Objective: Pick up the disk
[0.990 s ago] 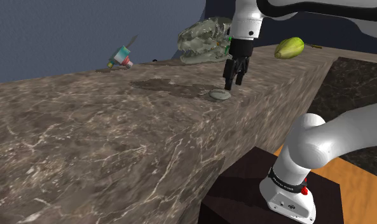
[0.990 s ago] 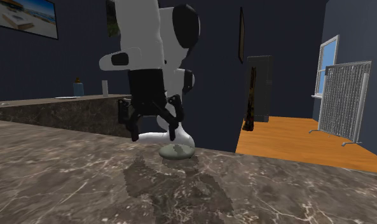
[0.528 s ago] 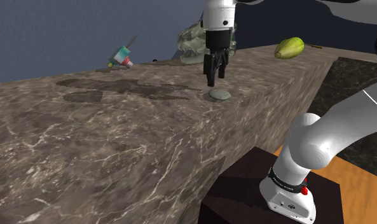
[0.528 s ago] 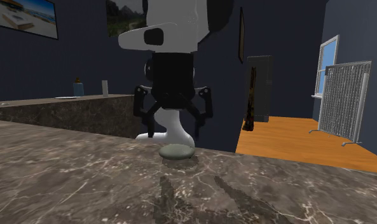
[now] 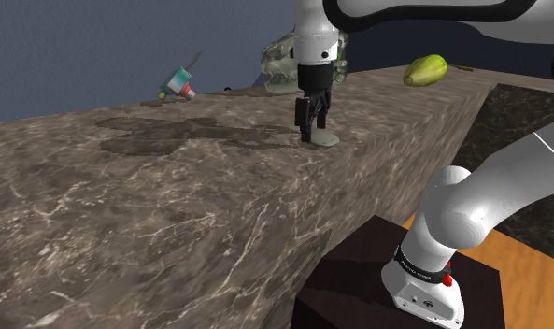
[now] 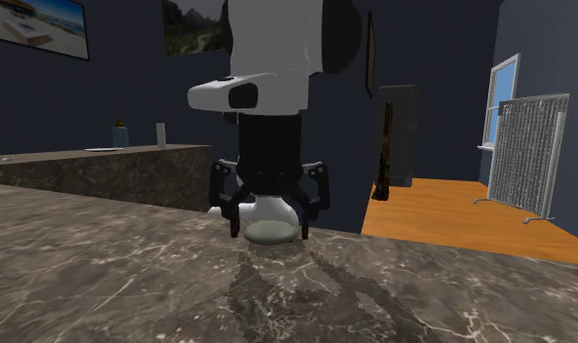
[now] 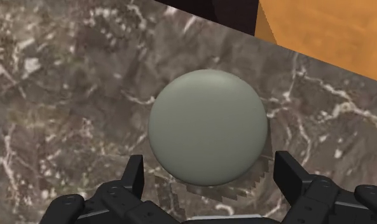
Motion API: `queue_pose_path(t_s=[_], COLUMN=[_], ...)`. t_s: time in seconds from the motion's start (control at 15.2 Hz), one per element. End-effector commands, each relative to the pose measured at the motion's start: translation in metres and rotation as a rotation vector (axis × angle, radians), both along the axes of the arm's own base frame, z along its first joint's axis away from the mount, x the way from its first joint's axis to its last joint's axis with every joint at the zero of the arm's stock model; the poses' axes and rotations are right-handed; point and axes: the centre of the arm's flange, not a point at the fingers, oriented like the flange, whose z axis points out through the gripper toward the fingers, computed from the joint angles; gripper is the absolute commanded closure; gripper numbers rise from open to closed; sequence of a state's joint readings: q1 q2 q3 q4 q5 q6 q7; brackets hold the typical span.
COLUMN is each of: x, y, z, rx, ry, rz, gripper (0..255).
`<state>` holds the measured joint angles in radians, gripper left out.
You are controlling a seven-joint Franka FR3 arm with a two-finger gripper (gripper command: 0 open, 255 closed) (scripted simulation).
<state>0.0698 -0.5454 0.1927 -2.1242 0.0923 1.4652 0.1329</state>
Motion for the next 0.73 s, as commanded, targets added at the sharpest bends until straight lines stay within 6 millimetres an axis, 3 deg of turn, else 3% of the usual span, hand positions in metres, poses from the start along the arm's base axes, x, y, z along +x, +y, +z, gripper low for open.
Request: queue_pose_path(t_s=[0.0, 0.66], x=[-0.0005, 0.0002], y=[0.0003, 0.0], z=[-0.002, 0.003], rx=[0.0, 0.0], ry=[0.0, 0.0], rz=[0.0, 0.0], gripper=[255, 255])
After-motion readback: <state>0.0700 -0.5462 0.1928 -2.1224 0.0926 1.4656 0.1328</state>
